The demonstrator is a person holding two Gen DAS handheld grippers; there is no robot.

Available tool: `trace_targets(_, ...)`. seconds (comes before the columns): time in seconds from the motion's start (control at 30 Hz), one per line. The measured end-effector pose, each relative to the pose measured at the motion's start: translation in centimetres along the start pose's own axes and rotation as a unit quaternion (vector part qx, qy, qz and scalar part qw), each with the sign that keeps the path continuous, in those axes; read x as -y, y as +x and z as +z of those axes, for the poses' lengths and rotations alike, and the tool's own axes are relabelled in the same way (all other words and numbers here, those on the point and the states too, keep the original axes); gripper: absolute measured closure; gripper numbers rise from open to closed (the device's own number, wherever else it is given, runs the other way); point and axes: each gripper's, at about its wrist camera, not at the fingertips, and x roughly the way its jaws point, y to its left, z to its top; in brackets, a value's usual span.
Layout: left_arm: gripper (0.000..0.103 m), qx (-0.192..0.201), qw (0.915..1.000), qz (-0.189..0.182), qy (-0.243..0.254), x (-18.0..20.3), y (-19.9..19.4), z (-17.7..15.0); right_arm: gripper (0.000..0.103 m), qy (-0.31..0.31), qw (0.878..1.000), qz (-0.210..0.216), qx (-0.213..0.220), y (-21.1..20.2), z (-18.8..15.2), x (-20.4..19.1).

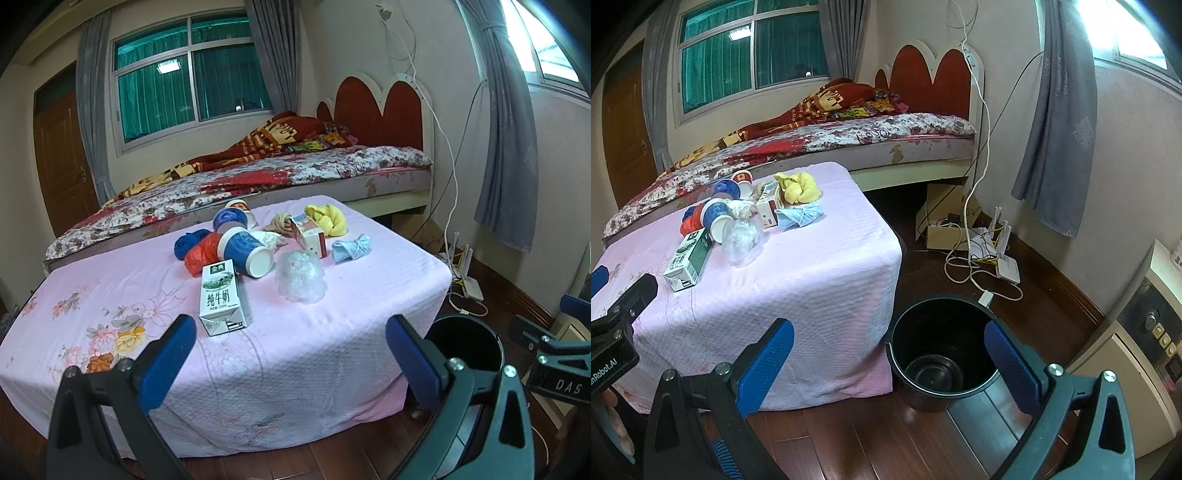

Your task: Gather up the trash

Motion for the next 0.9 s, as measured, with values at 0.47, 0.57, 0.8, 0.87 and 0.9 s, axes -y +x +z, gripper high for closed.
trace_targets(0.47,0.000,-0.001,1.0000,-0.001,-0.002,0.10,-0.13,-0.22,0.000,0.000,1.000,0.001,0.002,-0.11,0.15,0.05)
trace_targets(0.57,0.000,-0.001,1.0000,-0.001,-0.002,0.12,-0.15,-0.31,0.000,0.000,1.000,0.001,0.001,-0.10,0.15,0.05)
trace_targets(0.8,0.000,-0.002,1.0000,-0.001,-0.002,0.11,-0.15,-0.31,0.000,0.000,1.000,0.001,0.001,-0.16,0.16,0.05)
trace_targets(0.87,0.000,-0.001,1.0000,-0.001,-0.003,0.16,-0.20,-0.38,0.000,0.001,1.000,0.001,0.001,-0.17,0.17,0.03)
trace_targets(0.9,0.000,-0.001,1.0000,-0.001,-0.002,0.07,-0.17,-0.32,0.000,0.001,1.000,0.001,0.001,-0.19,0.18,0.03)
